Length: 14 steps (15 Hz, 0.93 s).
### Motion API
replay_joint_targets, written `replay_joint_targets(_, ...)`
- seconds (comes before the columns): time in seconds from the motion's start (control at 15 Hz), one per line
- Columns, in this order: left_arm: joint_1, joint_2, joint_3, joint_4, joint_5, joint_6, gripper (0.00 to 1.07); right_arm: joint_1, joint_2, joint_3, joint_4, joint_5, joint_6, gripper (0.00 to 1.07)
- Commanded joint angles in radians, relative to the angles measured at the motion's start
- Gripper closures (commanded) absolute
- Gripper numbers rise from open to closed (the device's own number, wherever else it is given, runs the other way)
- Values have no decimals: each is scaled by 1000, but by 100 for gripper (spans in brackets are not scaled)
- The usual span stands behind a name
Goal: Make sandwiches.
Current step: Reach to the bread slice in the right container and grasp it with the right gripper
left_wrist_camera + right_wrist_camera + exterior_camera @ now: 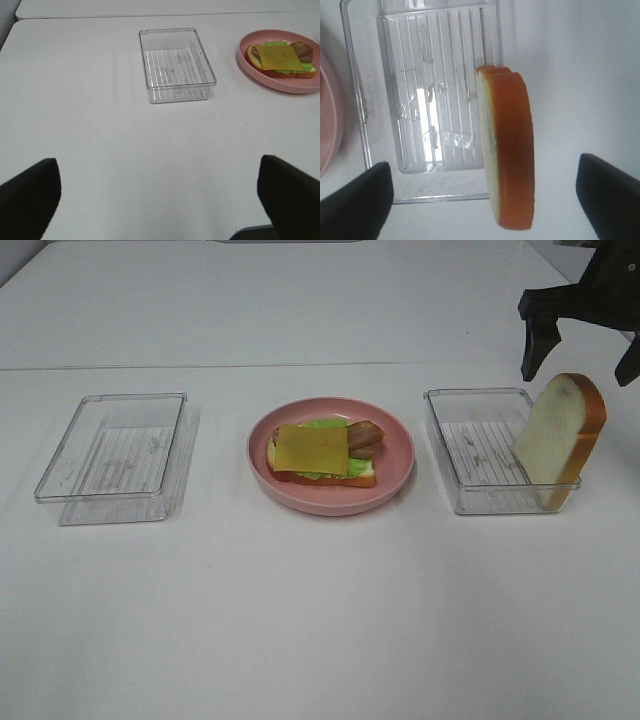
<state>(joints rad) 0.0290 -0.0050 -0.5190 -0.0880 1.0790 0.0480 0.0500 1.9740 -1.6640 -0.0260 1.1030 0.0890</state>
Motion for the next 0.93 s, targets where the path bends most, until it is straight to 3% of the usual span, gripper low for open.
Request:
replay_joint_targets(0.07, 4, -20, 3, -13, -9, -7, 6, -7, 37, -33, -17, 24, 4, 11)
replay_joint_targets(0.6, 4, -20, 3, -13, -9, -7, 6, -51, 148, -39, 38, 74, -34, 11)
replay_joint_targets(0.73, 4, -20, 3, -13, -9, -7, 6, -51, 152, -39, 54, 63, -41, 19)
replay_joint_targets(0.8, 4, -20, 3, -13, -9, -7, 6, -51, 152, -39, 54, 58, -48, 29)
replay_joint_targets(0.87, 4, -20, 3, -13, -9, -7, 6, -51, 152, -39, 53, 48, -56, 59)
replay_joint_targets(0.93, 4, -20, 3, -13, -9, -7, 6, -51, 152, -39, 44, 48, -49, 81)
